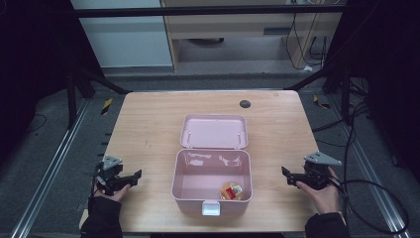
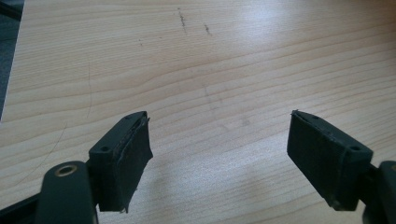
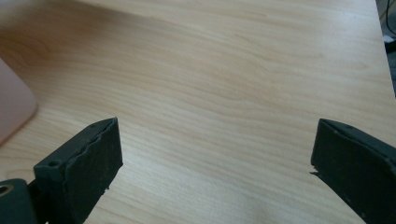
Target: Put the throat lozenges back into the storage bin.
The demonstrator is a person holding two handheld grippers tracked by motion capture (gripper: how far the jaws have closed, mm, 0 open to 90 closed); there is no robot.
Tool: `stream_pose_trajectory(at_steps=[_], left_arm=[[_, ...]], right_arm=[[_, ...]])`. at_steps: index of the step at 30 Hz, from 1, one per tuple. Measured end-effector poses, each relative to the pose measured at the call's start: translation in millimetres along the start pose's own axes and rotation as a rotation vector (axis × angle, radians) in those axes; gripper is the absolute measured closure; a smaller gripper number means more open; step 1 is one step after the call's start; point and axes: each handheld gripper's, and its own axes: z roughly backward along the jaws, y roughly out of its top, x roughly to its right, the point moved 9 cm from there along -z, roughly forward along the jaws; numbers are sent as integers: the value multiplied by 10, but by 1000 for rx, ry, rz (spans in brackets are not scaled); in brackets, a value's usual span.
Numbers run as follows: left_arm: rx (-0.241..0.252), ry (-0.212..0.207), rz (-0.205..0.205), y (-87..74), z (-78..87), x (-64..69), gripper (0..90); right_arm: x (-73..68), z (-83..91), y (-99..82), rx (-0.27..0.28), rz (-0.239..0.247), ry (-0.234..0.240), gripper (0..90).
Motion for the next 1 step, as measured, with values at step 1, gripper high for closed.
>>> stream_pose_trajectory(at_steps=[1], left_arm=[[0,0,0,0,0,0,199]], right_arm=[[0,0,0,0,0,0,23]])
